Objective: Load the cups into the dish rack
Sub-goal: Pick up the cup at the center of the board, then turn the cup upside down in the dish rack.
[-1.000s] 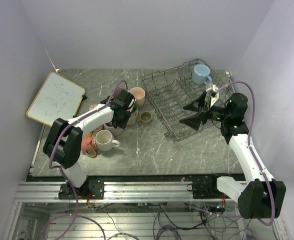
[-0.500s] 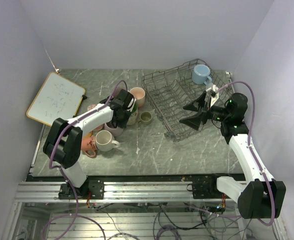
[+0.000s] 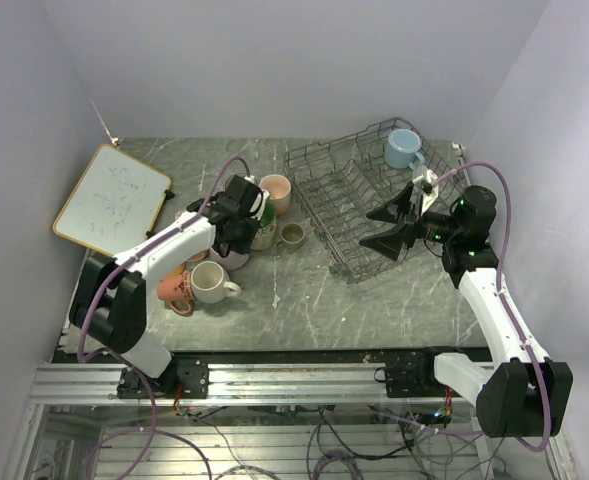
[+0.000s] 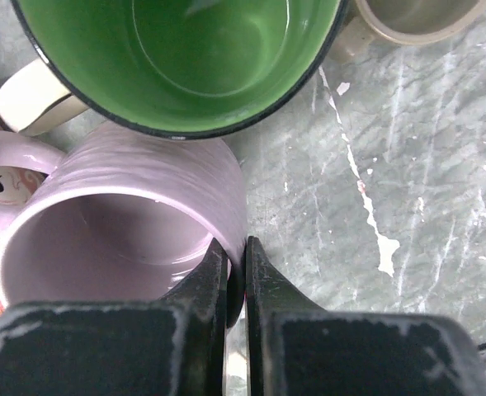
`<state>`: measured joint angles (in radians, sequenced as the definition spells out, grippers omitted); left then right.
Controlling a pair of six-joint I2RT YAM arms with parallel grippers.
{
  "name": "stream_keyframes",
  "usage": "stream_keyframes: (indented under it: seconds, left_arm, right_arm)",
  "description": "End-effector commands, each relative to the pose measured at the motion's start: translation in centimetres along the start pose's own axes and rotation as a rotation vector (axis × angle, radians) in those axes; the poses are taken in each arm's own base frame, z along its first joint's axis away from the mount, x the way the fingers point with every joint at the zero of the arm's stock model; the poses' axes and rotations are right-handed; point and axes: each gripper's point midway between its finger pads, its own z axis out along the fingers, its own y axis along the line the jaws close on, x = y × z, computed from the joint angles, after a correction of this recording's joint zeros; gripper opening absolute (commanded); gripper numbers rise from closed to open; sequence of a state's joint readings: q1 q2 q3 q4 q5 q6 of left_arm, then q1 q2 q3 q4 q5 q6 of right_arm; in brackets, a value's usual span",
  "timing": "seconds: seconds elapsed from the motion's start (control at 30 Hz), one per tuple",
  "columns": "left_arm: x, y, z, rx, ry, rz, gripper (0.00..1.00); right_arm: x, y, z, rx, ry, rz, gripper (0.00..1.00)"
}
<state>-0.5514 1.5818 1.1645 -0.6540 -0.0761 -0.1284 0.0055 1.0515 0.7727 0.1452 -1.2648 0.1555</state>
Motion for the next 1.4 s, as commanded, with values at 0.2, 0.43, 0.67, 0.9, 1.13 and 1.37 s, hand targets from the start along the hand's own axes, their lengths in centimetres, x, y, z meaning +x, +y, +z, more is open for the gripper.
stream_keyframes:
  seconds: [0.2, 0.43, 0.67, 0.9, 1.13, 1.37]
  left_arm:
    - [-1.3, -2.0, -5.7, 0.142, -0.146, -0.023, 0.07]
    - [-2.1, -4.7, -11.0, 0.325, -0.302, -0.05, 0.07]
    - [-3.9, -7.8, -16.8, 0.554, -0.506, -0.093, 0.07]
    - [-6.2, -10.5, -22.6, 0.806, -0.685, -0.169, 0.07]
    - [-8.9, -11.0, -27.0, 1.021, -0.789, -0.314, 0.07]
    - [-11.9, -10.6, -29.7, 1.149, -0.744, -0.562, 0.07]
  right_arm:
    - [-0.6, 0.0, -0.2, 0.005, -0.006, -0.04, 0.89]
    - [-0.5, -0.2, -0.3, 0.01, -0.003, -0.043, 0.89]
    - [-0.6, -0.2, -0.4, 0.008, -0.001, -0.059, 0.89]
    - [-0.8, -0.1, -0.6, 0.011, 0.008, -0.121, 0.89]
    - [-0.6, -0.2, -0.9, 0.018, 0.035, -0.241, 0.89]
    - [-1.1, 0.1, -0.4, -0.037, 0.057, -0.507, 0.97]
